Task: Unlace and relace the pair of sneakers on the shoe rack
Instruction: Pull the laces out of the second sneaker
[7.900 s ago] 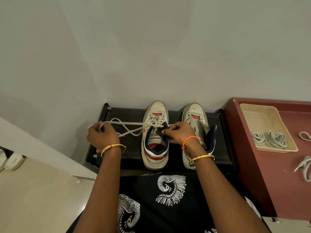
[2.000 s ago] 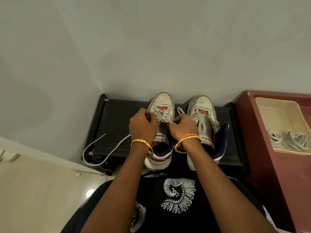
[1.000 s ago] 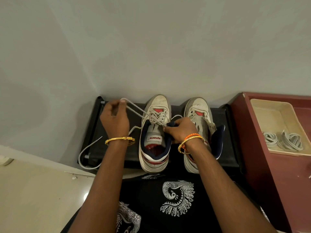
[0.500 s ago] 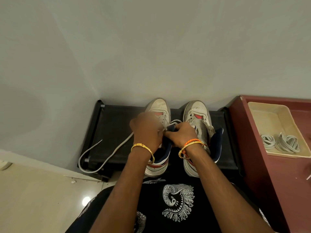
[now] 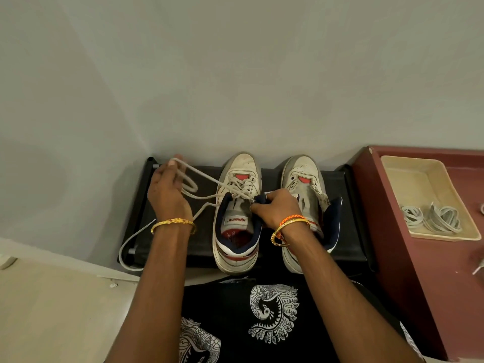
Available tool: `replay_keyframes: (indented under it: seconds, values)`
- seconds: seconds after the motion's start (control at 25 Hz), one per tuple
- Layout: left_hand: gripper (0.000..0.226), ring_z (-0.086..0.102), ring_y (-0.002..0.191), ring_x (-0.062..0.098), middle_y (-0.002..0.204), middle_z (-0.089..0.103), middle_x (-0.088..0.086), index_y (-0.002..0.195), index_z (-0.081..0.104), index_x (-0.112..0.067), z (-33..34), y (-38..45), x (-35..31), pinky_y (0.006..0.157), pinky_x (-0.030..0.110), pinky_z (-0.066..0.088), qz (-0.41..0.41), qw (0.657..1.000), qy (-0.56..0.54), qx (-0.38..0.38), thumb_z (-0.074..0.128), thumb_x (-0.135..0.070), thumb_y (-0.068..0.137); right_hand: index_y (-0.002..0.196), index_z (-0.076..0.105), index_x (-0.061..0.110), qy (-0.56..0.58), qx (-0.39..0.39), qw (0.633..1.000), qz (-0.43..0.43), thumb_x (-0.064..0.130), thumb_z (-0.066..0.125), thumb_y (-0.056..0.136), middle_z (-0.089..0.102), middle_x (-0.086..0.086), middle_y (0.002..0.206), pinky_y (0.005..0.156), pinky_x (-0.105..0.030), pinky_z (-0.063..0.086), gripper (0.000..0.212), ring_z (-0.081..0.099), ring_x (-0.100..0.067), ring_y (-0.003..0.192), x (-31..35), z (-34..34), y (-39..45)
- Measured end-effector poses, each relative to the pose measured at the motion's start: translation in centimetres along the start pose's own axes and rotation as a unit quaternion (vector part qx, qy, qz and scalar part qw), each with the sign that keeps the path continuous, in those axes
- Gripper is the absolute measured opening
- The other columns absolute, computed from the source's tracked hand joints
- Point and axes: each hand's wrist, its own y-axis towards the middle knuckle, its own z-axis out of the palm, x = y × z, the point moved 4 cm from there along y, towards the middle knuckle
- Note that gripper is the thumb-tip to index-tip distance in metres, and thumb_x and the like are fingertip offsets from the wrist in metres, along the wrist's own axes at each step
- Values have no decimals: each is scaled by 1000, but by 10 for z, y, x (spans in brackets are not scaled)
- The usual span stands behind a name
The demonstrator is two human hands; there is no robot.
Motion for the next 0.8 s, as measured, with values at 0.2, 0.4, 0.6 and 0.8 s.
replay_keyframes:
  seconds: [0.2,0.4,0.6,0.8]
  values:
    - [3,56,61,6,75,55,-3,90,55,-15,14,-18,3,60,23,47,80,951,265,139,54,-12,90,92,70,1,-11,-3,1000,2,23,68,83,58,-5,69,48,-19,34,24,53,-16,66,1,0,-1]
    - [19,29,127,19,135,38,-2,104,66,-30,36,-45,50,105,41,19,217,608,717,262,63,-31,85,91,70,3,-19,-8,1000,-4,22,65,84,51,2,61,46,-18,32,21,48,-9,57,2,1,-2]
    - [17,21,134,21,148,25,-1,100,68,-27,40,-43,49,106,43,15,234,606,726,226,61,-34,87,92,70,2,-17,-16,1000,-7,23,66,84,52,1,61,46,-18,32,23,48,-10,57,0,2,-1]
    - [8,31,127,20,143,32,2,81,61,-18,30,-37,21,94,37,16,302,681,649,156,62,-26,79,89,68,-1,-25,-18,1000,6,24,67,83,54,-4,65,49,-20,35,26,52,-19,66,0,1,0]
